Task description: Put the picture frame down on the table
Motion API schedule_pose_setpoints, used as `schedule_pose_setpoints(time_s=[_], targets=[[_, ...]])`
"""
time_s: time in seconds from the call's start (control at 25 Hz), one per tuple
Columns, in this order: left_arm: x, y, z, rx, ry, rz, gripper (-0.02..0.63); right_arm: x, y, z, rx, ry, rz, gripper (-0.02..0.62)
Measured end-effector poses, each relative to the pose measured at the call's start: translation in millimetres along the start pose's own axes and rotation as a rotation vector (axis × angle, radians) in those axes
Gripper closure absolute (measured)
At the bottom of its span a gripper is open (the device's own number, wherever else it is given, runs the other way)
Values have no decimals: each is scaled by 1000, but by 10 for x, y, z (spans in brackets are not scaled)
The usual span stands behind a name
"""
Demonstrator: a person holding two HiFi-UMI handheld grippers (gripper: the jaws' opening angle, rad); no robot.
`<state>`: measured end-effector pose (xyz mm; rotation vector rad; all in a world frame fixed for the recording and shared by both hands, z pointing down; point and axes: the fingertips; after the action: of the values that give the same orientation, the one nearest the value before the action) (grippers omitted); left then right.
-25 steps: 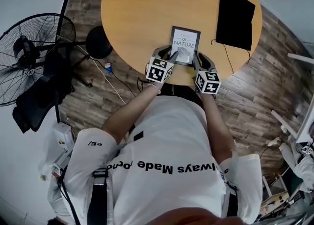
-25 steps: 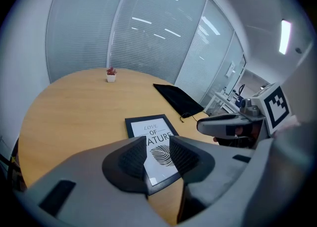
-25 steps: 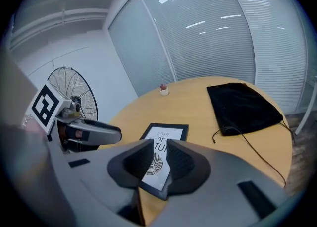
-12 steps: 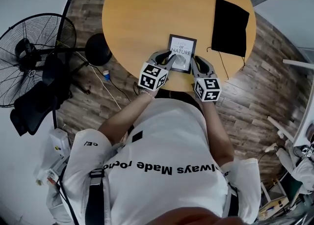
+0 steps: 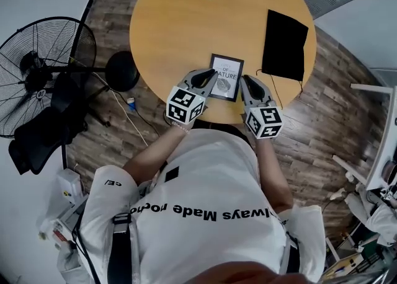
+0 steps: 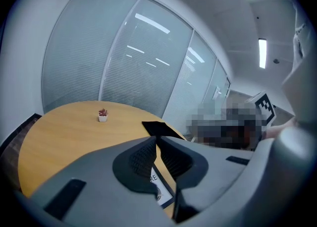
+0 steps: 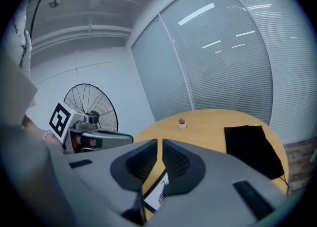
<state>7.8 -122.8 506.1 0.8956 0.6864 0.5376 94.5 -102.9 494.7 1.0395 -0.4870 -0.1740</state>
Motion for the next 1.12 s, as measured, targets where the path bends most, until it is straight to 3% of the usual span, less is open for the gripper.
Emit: schedule_pose_setpoints(time_s=[0.36,0.88,1.12], targets=[[140,-387,-202,59,35,17,569,-170,-518,-224,72,-19,-43,548],[530,-997,-508,155,92,108,573,-378,-1007,-587,144,-33,-83,548],[629,-1193,-663,203,100,106,574,-536,-1269,-743,185,-44,-116,548]])
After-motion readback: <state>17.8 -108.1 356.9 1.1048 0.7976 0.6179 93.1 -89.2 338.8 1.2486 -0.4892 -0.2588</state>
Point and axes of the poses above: the fingertips, and each gripper's own axes: z forward along the fingers, x to its right, y out of its underside
